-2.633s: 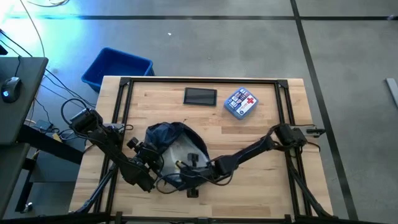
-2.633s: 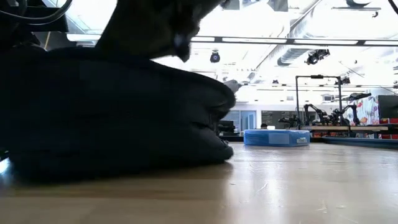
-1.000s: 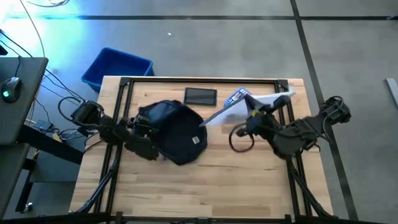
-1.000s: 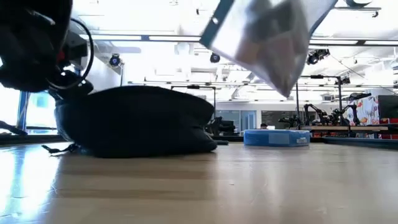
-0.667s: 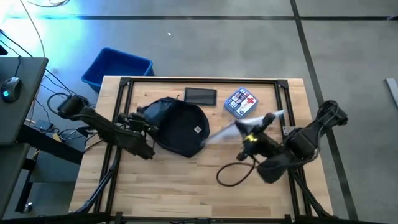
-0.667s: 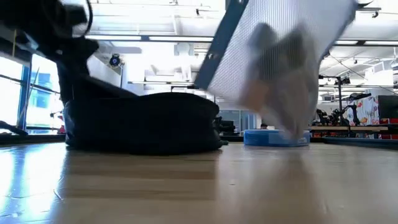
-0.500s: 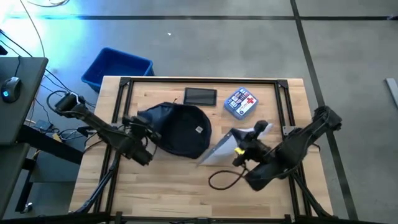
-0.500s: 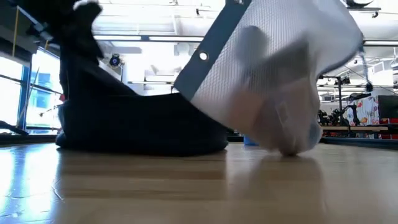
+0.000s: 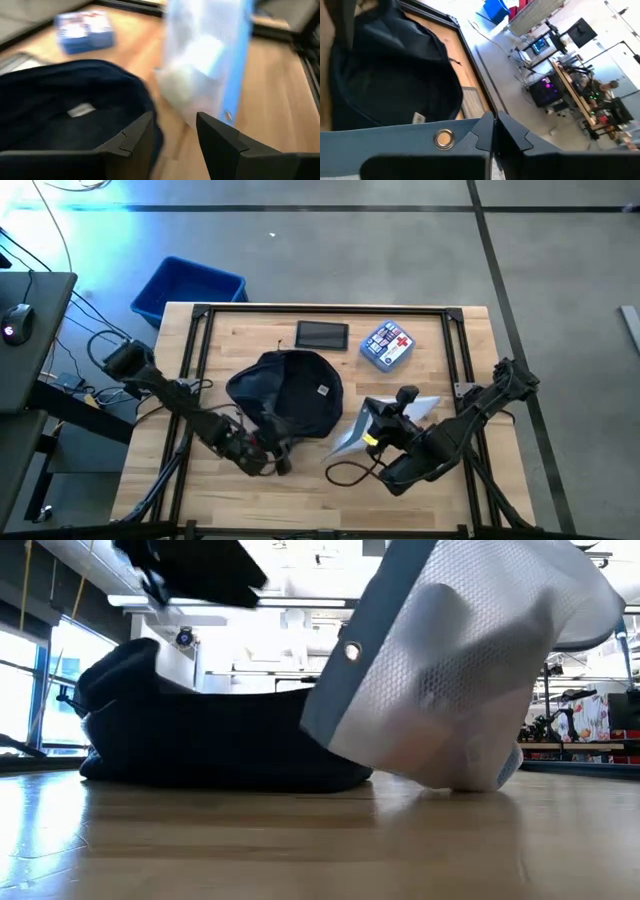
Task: Unpack backpack
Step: Remove the transparent zip bag from the black backpack
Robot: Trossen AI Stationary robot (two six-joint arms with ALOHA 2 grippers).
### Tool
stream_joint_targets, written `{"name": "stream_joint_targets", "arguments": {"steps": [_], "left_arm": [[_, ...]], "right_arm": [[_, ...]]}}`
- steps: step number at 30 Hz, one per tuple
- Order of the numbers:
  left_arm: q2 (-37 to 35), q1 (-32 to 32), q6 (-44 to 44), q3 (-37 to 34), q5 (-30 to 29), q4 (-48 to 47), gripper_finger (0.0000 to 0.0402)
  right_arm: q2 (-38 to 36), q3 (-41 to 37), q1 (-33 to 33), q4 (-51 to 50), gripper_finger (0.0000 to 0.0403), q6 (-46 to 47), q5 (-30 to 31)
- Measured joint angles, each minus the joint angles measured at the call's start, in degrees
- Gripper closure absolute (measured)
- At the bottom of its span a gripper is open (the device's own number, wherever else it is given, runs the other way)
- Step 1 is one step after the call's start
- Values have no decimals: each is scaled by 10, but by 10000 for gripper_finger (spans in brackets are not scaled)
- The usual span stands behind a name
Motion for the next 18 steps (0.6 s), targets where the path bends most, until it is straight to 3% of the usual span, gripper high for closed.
{"name": "stream_joint_targets", "arguments": {"steps": [3,6,9,12,18], "left_arm": [[57,12,71,0,52,59,271],[110,28,98,0,58,94,271],[141,49,90,0,61,70,271],[144,68,14,0,47,-34,271],[106,63,-236,0,16,-378,289]], "right_arm": [[0,0,10,1,403,8,-2],[0,0,19,1,403,27,-1],[0,0,27,1,403,34,-2],[0,0,33,1,403,44,-16],[1,0,46,1,403,73,-30]]}}
